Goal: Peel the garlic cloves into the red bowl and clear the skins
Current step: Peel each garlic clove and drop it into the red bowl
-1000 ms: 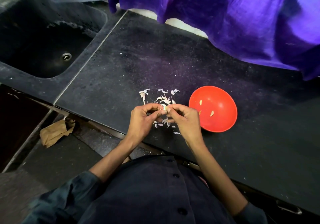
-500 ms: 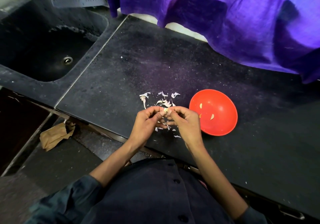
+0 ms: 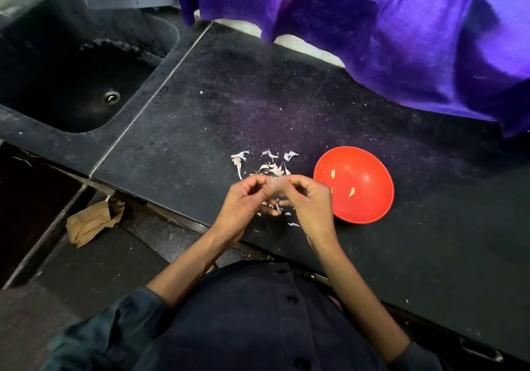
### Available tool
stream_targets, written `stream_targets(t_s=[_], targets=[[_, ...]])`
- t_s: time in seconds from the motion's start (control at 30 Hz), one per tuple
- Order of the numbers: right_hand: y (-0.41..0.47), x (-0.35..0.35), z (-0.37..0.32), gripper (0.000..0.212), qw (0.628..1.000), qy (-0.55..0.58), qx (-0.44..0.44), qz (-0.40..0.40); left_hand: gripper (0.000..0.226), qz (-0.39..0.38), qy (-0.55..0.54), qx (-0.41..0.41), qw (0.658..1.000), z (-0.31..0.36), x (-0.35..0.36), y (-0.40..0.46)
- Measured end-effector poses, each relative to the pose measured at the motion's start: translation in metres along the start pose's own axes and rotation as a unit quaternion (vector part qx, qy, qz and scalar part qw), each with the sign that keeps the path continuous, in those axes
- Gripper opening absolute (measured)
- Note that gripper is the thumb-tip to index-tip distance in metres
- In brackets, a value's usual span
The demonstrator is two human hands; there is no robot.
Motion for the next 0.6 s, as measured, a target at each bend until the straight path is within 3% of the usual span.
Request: stream_targets(t_s=[0.6], targets=[[0.0010,0.0050,0.0019,0.011,0.998,0.024,0.029,-0.047,0.020,0.028,-0.095,-0.073,0.992,-0.0091,-0.0068,0.0015]])
Point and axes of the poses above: each hand's wrist, its own y-axis towards the middle knuckle, its own x-axis out of the palm, z = x × y, the point moved 6 cm from there along y, towards the middle knuckle, and after that the axes turned 14 degrees about x, right-handed, at the moved point
